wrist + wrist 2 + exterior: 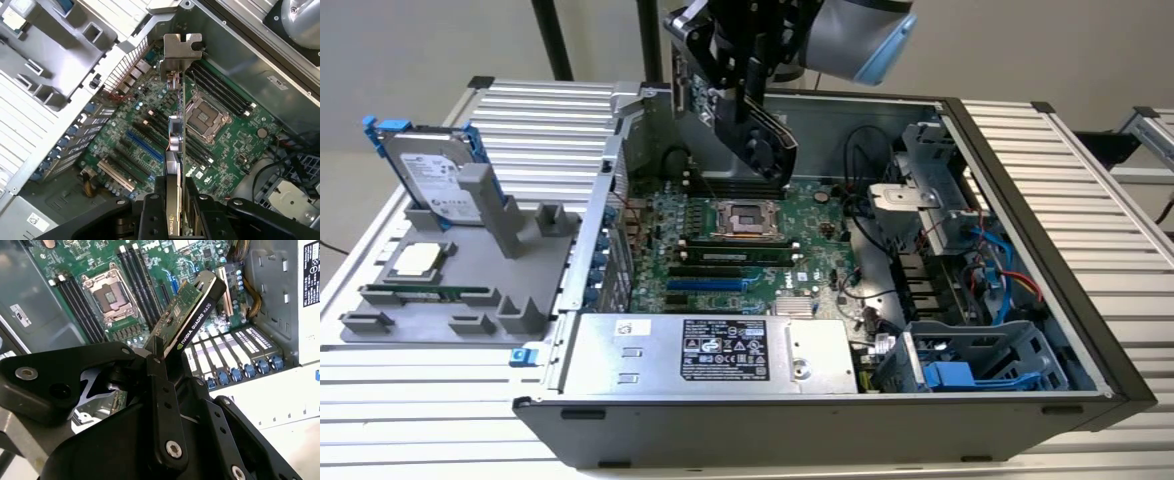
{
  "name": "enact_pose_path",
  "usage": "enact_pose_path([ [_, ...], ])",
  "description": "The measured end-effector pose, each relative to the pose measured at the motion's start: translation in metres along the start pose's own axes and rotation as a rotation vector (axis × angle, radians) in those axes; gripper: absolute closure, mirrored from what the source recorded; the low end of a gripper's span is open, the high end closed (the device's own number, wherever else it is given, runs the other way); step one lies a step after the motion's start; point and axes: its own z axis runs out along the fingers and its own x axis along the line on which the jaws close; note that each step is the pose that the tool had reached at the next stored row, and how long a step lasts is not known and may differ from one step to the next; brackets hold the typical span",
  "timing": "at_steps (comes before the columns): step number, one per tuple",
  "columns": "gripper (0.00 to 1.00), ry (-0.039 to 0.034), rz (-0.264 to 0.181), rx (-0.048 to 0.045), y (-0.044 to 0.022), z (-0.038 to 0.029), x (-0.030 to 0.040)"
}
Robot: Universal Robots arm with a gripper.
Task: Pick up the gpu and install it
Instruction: 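Insert the gpu into the slot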
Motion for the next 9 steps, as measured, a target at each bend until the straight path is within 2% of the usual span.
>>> enact_pose_path([
  [9,1.0,0.0021,-0.068,-0.0014,0.0,0.0,0.0],
])
